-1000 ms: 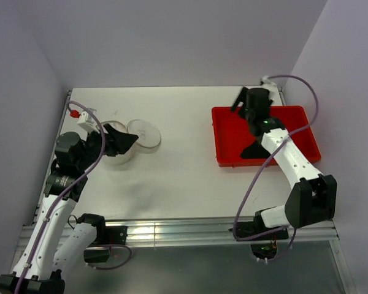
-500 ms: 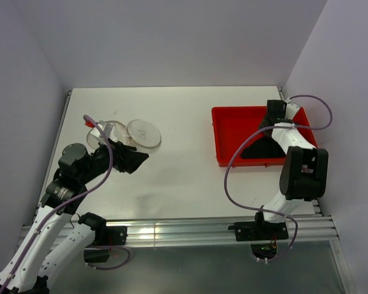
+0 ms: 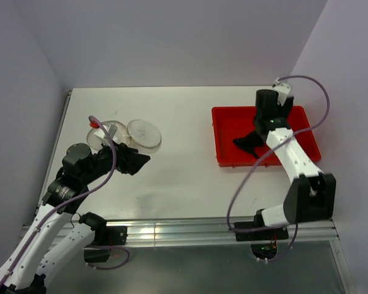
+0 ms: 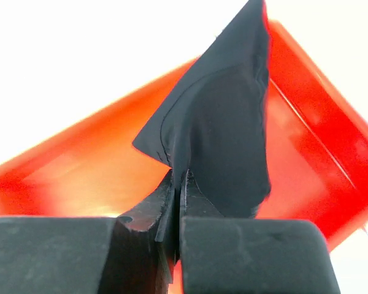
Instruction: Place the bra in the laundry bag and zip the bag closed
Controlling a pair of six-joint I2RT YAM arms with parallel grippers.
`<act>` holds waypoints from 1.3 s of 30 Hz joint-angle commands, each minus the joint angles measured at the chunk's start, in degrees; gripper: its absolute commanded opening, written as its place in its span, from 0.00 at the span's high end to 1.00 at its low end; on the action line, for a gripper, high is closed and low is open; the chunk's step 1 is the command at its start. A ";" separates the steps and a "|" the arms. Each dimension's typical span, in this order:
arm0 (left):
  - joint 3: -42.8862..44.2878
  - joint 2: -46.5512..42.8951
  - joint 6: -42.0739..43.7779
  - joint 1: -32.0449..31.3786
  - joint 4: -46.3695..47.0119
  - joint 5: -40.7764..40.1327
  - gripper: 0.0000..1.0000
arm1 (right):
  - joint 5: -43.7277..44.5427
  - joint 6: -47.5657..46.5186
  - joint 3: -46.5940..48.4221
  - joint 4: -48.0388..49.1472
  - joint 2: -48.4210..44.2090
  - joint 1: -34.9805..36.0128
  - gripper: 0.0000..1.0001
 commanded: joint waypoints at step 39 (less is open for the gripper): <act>4.74 39.69 -17.74 -2.81 20.02 -13.69 0.30 | -29.87 12.27 -9.70 18.13 -7.05 27.68 0.28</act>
